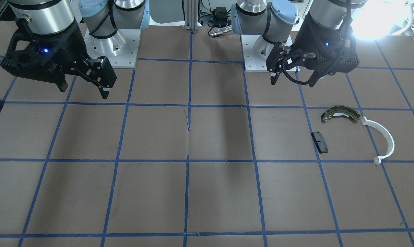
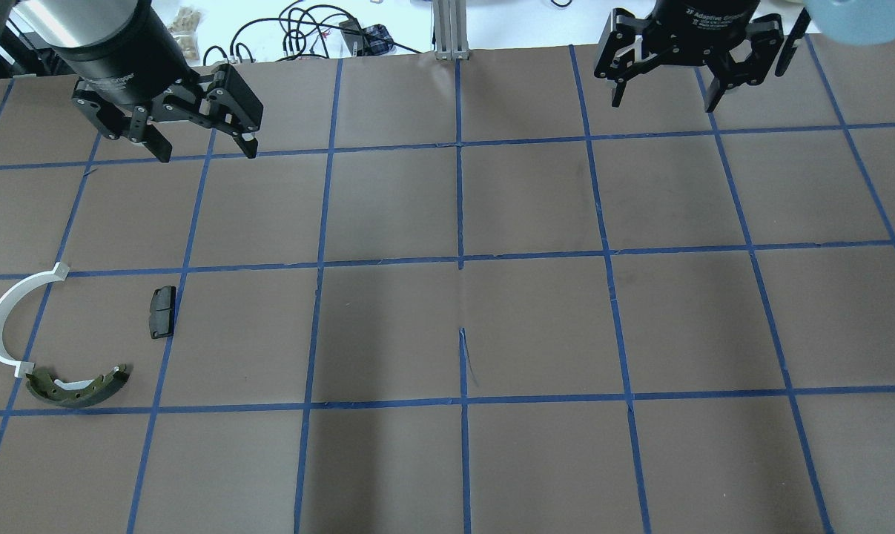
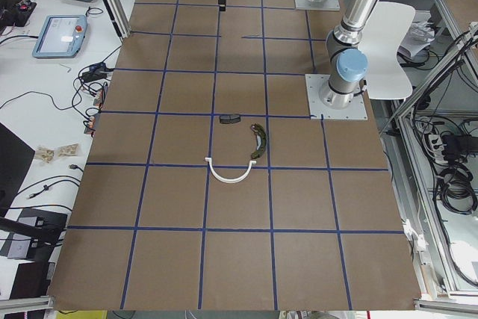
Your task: Place bearing gear from tray to pile
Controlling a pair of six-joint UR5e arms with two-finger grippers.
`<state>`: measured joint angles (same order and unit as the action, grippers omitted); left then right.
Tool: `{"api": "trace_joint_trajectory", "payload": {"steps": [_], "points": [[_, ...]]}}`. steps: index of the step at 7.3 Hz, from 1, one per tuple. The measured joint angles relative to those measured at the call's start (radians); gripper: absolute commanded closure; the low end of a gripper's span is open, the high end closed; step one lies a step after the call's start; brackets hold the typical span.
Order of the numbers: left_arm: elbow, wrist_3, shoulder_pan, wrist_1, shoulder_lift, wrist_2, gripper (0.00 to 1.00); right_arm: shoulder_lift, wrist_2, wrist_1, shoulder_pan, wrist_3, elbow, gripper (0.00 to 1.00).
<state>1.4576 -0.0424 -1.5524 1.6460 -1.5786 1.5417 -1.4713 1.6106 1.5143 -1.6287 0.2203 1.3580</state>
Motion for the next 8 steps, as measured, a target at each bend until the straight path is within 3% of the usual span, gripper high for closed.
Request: {"api": "trace_joint_trajectory", "payload": {"steps": [6, 8], "points": [[0.007, -0.002, 0.0, -0.001, 0.004, 0.0, 0.0, 0.001, 0.006, -0.031, 0.017, -0.01, 0.004, 0.0], [0.01, -0.003, 0.0, -0.001, 0.006, 0.0, 0.0, -0.02, 0.009, -0.072, 0.14, -0.12, 0.004, 0.0]]}}
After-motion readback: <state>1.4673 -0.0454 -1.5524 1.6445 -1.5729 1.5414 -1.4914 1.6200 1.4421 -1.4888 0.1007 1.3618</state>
